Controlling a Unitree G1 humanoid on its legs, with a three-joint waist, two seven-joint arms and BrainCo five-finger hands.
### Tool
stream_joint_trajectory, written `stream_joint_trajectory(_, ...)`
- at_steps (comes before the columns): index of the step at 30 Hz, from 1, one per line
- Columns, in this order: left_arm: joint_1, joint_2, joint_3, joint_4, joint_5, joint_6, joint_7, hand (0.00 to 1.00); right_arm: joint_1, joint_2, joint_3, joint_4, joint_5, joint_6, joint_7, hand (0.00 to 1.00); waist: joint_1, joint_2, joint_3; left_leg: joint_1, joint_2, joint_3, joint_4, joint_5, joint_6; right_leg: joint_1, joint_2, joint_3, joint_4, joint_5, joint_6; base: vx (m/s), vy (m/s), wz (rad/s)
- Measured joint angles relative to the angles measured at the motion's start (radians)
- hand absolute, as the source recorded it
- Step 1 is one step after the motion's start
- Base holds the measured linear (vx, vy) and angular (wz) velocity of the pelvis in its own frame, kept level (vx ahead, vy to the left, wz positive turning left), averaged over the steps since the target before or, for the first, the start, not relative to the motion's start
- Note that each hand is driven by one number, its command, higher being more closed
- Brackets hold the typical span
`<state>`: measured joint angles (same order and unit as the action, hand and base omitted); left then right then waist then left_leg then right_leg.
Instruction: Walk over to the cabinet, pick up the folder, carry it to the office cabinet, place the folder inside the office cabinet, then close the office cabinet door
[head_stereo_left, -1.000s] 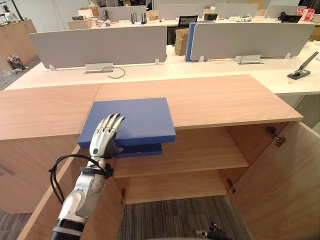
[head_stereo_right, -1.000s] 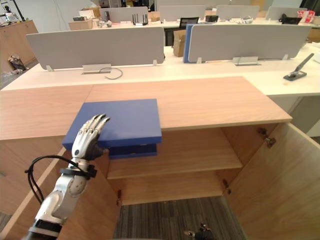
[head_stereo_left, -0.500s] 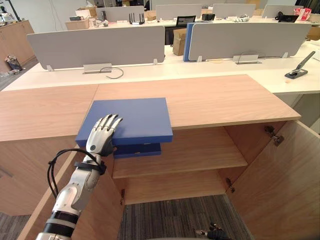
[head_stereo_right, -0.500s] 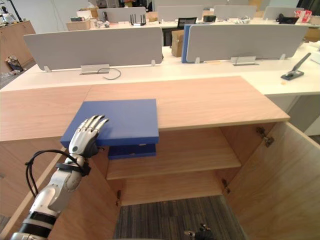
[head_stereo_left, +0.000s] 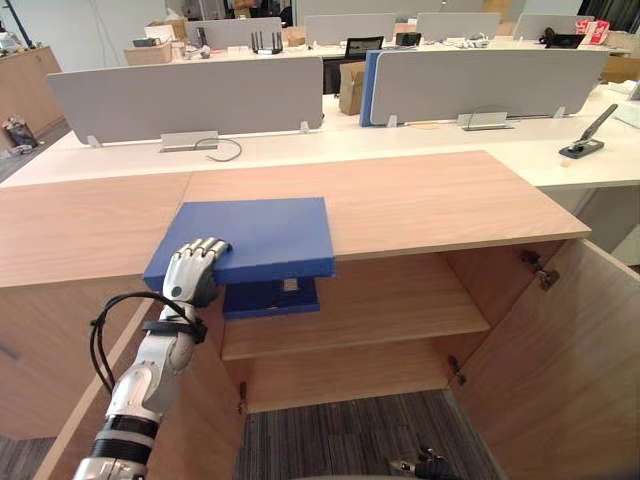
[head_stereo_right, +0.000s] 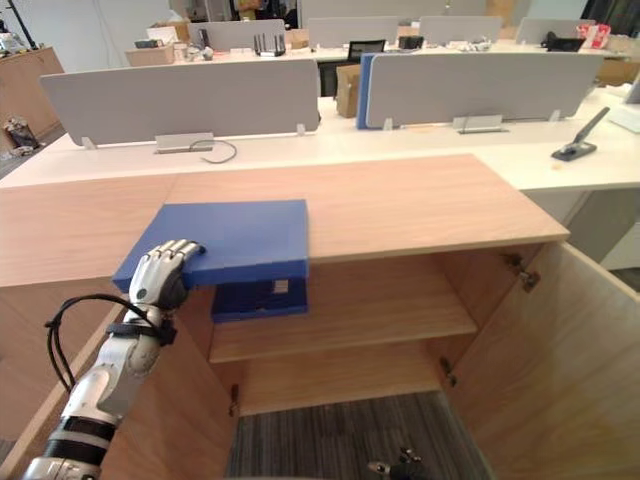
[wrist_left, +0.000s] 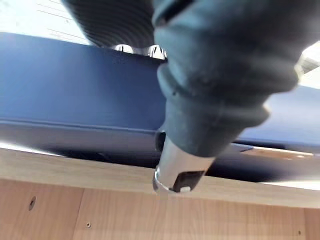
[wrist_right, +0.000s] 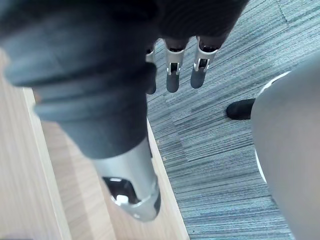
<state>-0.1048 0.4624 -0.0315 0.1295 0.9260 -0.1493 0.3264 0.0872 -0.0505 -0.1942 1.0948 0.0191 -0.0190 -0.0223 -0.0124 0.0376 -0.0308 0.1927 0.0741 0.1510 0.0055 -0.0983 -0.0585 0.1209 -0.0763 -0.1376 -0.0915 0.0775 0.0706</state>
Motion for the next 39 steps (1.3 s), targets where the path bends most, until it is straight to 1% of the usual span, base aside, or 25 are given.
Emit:
stream_joint_trajectory(7, -0.004, -0.029, 0.015, 0.019, -0.001, 0.004, 0.014, 1.00, 0.000, 0.000, 0.001, 0.000, 0.000, 0.000, 0.000, 0.00, -0.006, 0.002, -0.005, 0.000, 0.002, 0.002, 0.000, 0.000, 0.000, -0.003, 0.002, 0.001, 0.000, 0.000, 0.000, -0.01, 0.000, -0.01)
stream_joint_trajectory(13, -0.006, -0.037, 0.023, 0.028, -0.001, 0.004, 0.017, 1.00, 0.001, 0.000, 0.001, 0.000, 0.000, 0.000, 0.000, 0.00, -0.008, 0.001, -0.010, 0.000, 0.002, 0.002, 0.000, 0.000, -0.001, -0.012, 0.002, 0.001, 0.000, 0.000, 0.000, -0.01, 0.001, 0.00)
stream_joint_trajectory(16, 0.007, -0.096, 0.050, -0.016, -0.020, 0.019, 0.019, 1.00, 0.001, 0.000, 0.000, 0.000, 0.003, 0.000, -0.001, 0.00, -0.008, 0.000, -0.010, 0.000, 0.001, -0.001, 0.000, 0.000, 0.000, -0.011, 0.001, 0.001, 0.000, 0.000, 0.000, 0.00, 0.000, 0.00)
stream_joint_trajectory(17, 0.029, -0.136, 0.066, -0.066, -0.043, 0.027, 0.019, 1.00, -0.001, 0.001, 0.001, 0.000, 0.008, -0.001, -0.001, 0.00, -0.007, 0.000, -0.010, -0.001, 0.001, -0.001, -0.001, 0.000, 0.000, -0.011, 0.001, 0.001, 0.000, 0.000, 0.000, 0.00, 0.000, 0.00)
stream_joint_trajectory(18, 0.059, -0.175, 0.078, -0.126, -0.084, 0.026, 0.021, 1.00, -0.003, 0.002, 0.001, 0.000, 0.037, -0.001, -0.004, 0.00, -0.004, -0.001, -0.010, -0.002, 0.001, -0.001, -0.001, 0.000, 0.000, -0.011, 0.001, 0.001, 0.000, 0.000, 0.000, 0.00, 0.000, 0.00)
stream_joint_trajectory(19, 0.078, -0.193, 0.085, -0.160, -0.110, 0.024, 0.021, 1.00, -0.002, 0.002, 0.000, 0.000, 0.052, -0.002, -0.006, 0.00, -0.002, -0.001, -0.009, -0.002, 0.001, -0.001, -0.001, 0.000, 0.000, -0.010, 0.001, 0.001, 0.000, 0.000, 0.000, 0.00, 0.000, 0.00)
stream_joint_trajectory(21, 0.153, -0.276, 0.107, -0.294, -0.265, 0.004, 0.022, 1.00, 0.009, 0.004, 0.000, -0.006, 0.150, -0.007, -0.022, 0.00, 0.003, -0.003, -0.018, -0.025, 0.001, -0.003, 0.006, 0.000, 0.000, -0.021, -0.005, 0.002, 0.000, 0.000, 0.000, 0.00, 0.000, 0.00)
stream_joint_trajectory(22, 0.172, -0.296, 0.113, -0.326, -0.316, -0.005, 0.022, 1.00, 0.012, 0.004, 0.003, -0.013, 0.181, -0.009, -0.027, 0.00, 0.004, -0.004, -0.018, -0.028, 0.001, -0.003, 0.007, 0.000, 0.000, -0.024, -0.005, 0.002, 0.000, 0.001, -0.001, -0.03, 0.016, 0.03)
stream_joint_trajectory(23, 0.207, -0.330, 0.133, -0.380, -0.410, -0.021, 0.020, 1.00, 0.024, 0.004, 0.040, -0.052, 0.233, -0.014, -0.037, 0.00, 0.006, -0.005, -0.017, -0.035, 0.001, -0.003, 0.014, 0.000, 0.000, -0.028, -0.005, 0.002, 0.001, 0.002, -0.003, 0.00, 0.000, 0.00)
stream_joint_trajectory(24, 0.246, -0.350, 0.158, -0.420, -0.550, -0.043, 0.006, 1.00, 0.044, 0.010, 0.090, -0.140, 0.300, -0.020, -0.047, 0.00, 0.005, -0.005, -0.014, -0.036, 0.004, 0.000, 0.017, 0.000, 0.000, -0.028, -0.002, 0.002, 0.004, 0.004, -0.005, 0.00, 0.000, 0.00)
stream_joint_trajectory(25, 0.266, -0.354, 0.166, -0.434, -0.615, -0.049, -0.001, 1.00, 0.056, 0.016, 0.112, -0.202, 0.326, -0.025, -0.050, 0.00, 0.005, -0.005, -0.014, -0.036, 0.005, 0.001, 0.018, 0.000, 0.000, -0.028, 0.000, 0.003, 0.006, 0.005, -0.005, -0.03, -0.015, -0.04)
stream_joint_trajectory(26, 0.303, -0.361, 0.187, -0.455, -0.748, -0.058, -0.021, 1.00, 0.075, 0.032, 0.140, -0.333, 0.358, -0.038, -0.052, 0.00, 0.006, -0.006, -0.014, -0.037, 0.009, 0.003, 0.021, 0.000, 0.000, -0.027, 0.003, 0.004, 0.006, 0.006, -0.008, -0.05, -0.021, -0.02)
stream_joint_trajectory(27, 0.337, -0.365, 0.209, -0.468, -0.919, -0.070, -0.069, 1.00, 0.088, 0.052, 0.157, -0.475, 0.354, -0.053, -0.068, 0.00, 0.008, -0.007, -0.012, -0.039, 0.013, 0.004, 0.027, -0.001, -0.001, -0.027, 0.005, 0.004, 0.003, 0.008, -0.010, -0.08, -0.026, -0.02)
stream_joint_trajectory(28, 0.364, -0.366, 0.223, -0.480, -1.025, -0.072, -0.096, 1.00, 0.095, 0.069, 0.158, -0.584, 0.354, -0.064, -0.078, 0.00, 0.011, -0.007, -0.012, -0.047, 0.015, 0.004, 0.037, -0.006, -0.003, -0.029, 0.006, 0.004, 0.001, 0.009, -0.012, -0.08, -0.020, 0.00)
stream_joint_trajectory(29, 0.377, -0.371, 0.236, -0.484, -1.088, -0.073, -0.112, 1.00, 0.101, 0.077, 0.158, -0.654, 0.353, -0.073, -0.084, 0.00, 0.012, -0.007, -0.011, -0.052, 0.017, 0.004, 0.043, -0.009, -0.004, -0.031, 0.007, 0.004, 0.001, 0.009, -0.012, -0.08, -0.015, -0.01)
stream_joint_trajectory(30, 0.410, -0.384, 0.275, -0.504, -1.244, -0.073, -0.156, 1.00, 0.112, 0.083, 0.162, -0.806, 0.355, -0.094, -0.091, 0.00, 0.025, -0.007, -0.007, -0.056, 0.020, 0.004, 0.052, -0.015, -0.005, -0.031, 0.010, 0.004, 0.001, 0.009, -0.013, -0.06, -0.010, -0.01)
stream_joint_trajectory(31, 0.425, -0.388, 0.291, -0.517, -1.295, -0.074, -0.164, 1.00, 0.119, 0.083, 0.162, -0.867, 0.355, -0.100, -0.092, 0.00, 0.029, -0.007, -0.006, -0.058, 0.021, 0.004, 0.053, -0.016, -0.005, -0.031, 0.010, 0.004, 0.001, 0.008, -0.013, -0.05, -0.006, 0.01)
stream_joint_trajectory(32, 0.448, -0.401, 0.326, -0.546, -1.364, -0.076, -0.172, 1.00, 0.136, 0.083, 0.164, -0.978, 0.358, -0.110, -0.097, 0.00, 0.036, -0.008, -0.005, -0.061, 0.023, 0.003, 0.054, -0.019, -0.002, -0.033, 0.012, 0.002, 0.001, 0.008, -0.014, 0.00, 0.000, 0.00)
stream_joint_trajectory(33, 0.455, -0.407, 0.343, -0.560, -1.397, -0.078, -0.178, 1.00, 0.144, 0.083, 0.165, -1.028, 0.363, -0.121, -0.097, 0.00, 0.038, -0.009, -0.005, -0.063, 0.023, 0.002, 0.054, -0.019, -0.002, -0.034, 0.012, 0.001, 0.001, 0.007, -0.015, 0.00, 0.004, 0.05)
stream_joint_trajectory(34, 0.472, -0.427, 0.380, -0.597, -1.465, -0.088, -0.186, 1.00, 0.161, 0.083, 0.165, -1.152, 0.383, -0.134, -0.096, 0.00, 0.040, -0.010, -0.005, -0.066, 0.023, 0.000, 0.055, -0.016, -0.007, -0.037, 0.012, -0.001, 0.002, 0.006, -0.016, 0.02, 0.011, 0.04)
stream_joint_trajectory(35, 0.475, -0.434, 0.394, -0.612, -1.483, -0.090, -0.189, 1.00, 0.166, 0.083, 0.165, -1.199, 0.396, -0.140, -0.096, 0.00, 0.042, -0.010, -0.004, -0.067, 0.023, -0.001, 0.056, -0.016, -0.008, -0.037, 0.012, -0.001, 0.004, 0.006, -0.016, 0.04, 0.018, 0.03)
stream_joint_trajectory(36, 0.475, -0.445, 0.414, -0.637, -1.506, -0.098, -0.196, 1.00, 0.168, 0.083, 0.167, -1.275, 0.405, -0.158, -0.091, 0.00, 0.044, -0.011, -0.004, -0.067, 0.023, -0.002, 0.057, -0.015, -0.008, -0.037, 0.012, -0.002, 0.006, 0.006, -0.017, 0.04, 0.020, 0.01)
stream_joint_trajectory(37, 0.475, -0.448, 0.420, -0.649, -1.515, -0.101, -0.200, 1.00, 0.168, 0.083, 0.169, -1.310, 0.410, -0.163, -0.089, 0.00, 0.045, -0.011, -0.004, -0.067, 0.023, -0.002, 0.057, -0.015, -0.008, -0.037, 0.012, -0.002, 0.006, 0.006, -0.017, 0.03, 0.024, 0.02)
stream_joint_trajectory(39, 0.474, -0.462, 0.442, -0.677, -1.516, -0.118, -0.212, 1.00, 0.153, 0.080, 0.192, -1.435, 0.437, -0.182, -0.065, 0.00, 0.050, -0.011, -0.004, -0.067, 0.020, -0.005, 0.057, -0.015, -0.008, -0.037, 0.010, -0.002, 0.006, 0.006, -0.017, 0.00, 0.000, 0.00)
